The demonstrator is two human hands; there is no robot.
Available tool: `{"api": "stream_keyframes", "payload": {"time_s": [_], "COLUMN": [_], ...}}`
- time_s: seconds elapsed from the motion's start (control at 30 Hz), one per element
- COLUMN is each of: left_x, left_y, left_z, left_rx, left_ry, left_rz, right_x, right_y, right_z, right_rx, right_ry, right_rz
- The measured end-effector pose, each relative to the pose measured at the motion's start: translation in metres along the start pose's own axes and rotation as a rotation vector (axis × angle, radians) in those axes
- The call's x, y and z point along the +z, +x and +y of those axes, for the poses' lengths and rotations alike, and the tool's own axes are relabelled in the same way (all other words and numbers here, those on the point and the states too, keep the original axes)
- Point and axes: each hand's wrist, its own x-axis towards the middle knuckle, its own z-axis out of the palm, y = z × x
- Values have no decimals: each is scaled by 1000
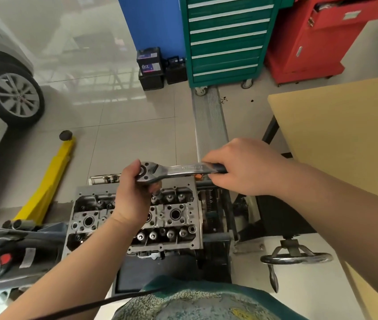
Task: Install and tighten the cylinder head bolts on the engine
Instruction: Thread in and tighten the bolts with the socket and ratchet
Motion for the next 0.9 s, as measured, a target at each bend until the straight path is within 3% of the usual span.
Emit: {"api": "stream_keyframes", "payload": {"time_s": [0.53,0.77,0.9], "left_x": [-1,-14,-8], "left_y": [-1,-17,-22], "left_z": [3,-12,-17], "left_rx": [52,42,123], "left_ry": [30,59,101], "left_rz": [51,41,132], "right_x": [-4,1,-2], "right_y": [14,10,18], "right_z": [-1,1,3], "right_rx": [-41,-74,-120], "right_ry": [-54,-50,-100], "right_rz": [26,-53,-13]}}
